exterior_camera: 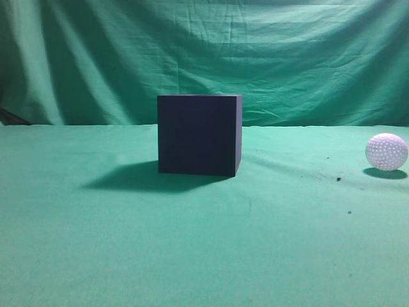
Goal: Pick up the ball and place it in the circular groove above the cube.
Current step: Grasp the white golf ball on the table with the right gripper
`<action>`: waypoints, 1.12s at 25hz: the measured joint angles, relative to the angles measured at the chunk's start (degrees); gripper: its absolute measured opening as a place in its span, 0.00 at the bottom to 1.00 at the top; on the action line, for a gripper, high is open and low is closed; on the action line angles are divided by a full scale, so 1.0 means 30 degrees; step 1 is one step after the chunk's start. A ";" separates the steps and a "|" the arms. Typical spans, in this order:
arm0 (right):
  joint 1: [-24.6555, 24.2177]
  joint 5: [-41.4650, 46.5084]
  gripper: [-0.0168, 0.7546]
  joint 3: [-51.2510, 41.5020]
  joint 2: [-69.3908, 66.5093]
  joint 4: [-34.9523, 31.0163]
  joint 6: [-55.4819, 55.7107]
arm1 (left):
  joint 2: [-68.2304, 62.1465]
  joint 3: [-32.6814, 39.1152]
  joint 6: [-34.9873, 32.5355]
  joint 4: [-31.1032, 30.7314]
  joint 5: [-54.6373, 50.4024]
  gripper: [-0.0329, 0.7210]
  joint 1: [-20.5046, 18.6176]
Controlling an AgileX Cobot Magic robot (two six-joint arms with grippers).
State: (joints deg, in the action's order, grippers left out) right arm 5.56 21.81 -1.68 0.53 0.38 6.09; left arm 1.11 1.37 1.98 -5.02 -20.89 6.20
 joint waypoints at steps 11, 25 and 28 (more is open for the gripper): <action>0.0000 0.0000 0.09 0.0000 0.0000 0.0000 0.0000 | 0.0000 0.0000 0.0000 0.0000 0.0000 0.04 0.0000; 0.0000 0.0000 0.09 0.0000 0.0000 0.0741 -0.0643 | 0.0000 0.0000 0.0000 0.0000 0.0000 0.04 0.0000; 0.0000 0.0000 0.09 0.0000 0.0000 0.1028 -0.0847 | 0.0000 0.0000 0.0000 0.0000 0.0000 0.04 0.0000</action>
State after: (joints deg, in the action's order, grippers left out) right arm 5.56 21.81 -1.68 0.53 3.46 3.55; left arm 1.11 1.37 1.98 -5.02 -20.89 6.20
